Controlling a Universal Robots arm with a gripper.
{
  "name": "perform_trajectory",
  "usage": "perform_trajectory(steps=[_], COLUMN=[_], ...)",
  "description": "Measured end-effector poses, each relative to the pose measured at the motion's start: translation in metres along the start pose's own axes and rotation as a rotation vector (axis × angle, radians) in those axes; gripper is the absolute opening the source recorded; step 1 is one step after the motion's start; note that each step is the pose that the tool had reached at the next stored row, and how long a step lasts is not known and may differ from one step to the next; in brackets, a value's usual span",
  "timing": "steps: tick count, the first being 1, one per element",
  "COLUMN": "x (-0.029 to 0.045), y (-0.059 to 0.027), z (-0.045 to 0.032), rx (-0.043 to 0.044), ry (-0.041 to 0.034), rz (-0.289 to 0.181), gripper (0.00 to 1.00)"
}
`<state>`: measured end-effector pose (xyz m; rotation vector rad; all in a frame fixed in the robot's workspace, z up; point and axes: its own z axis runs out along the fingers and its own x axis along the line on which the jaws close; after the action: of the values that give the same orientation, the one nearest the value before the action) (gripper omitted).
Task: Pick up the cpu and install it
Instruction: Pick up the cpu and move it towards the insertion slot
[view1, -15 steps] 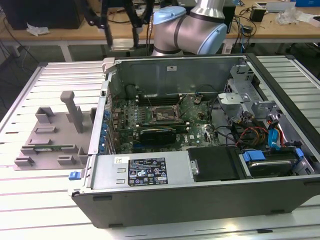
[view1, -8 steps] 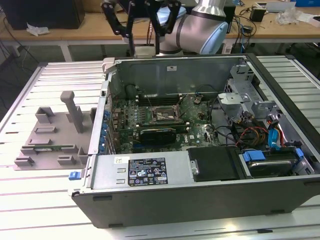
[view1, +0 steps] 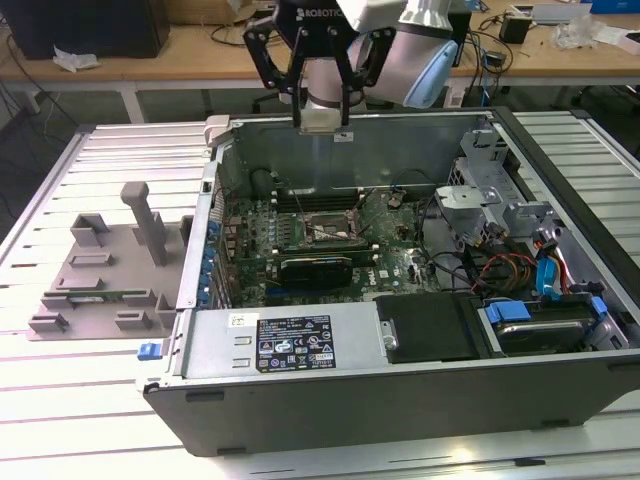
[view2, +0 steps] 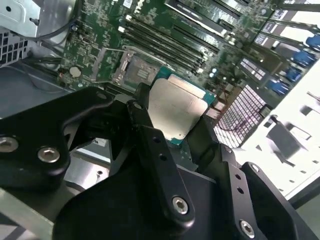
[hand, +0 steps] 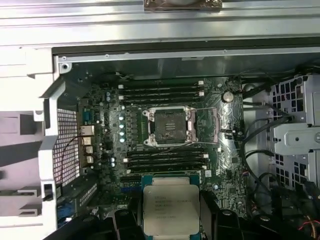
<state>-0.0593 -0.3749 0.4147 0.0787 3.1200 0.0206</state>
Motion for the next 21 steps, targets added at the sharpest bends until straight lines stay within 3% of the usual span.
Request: perform_trajectory(steps=[14, 21], x=[-0.004, -0.0058], y=[0.0082, 0.0101], z=[0.0347, 0.0588], rx=[0.0001, 0.0002], ry=[0.0011, 0.0037], rz=[0.0, 0.0], gripper=[0.55, 0.55])
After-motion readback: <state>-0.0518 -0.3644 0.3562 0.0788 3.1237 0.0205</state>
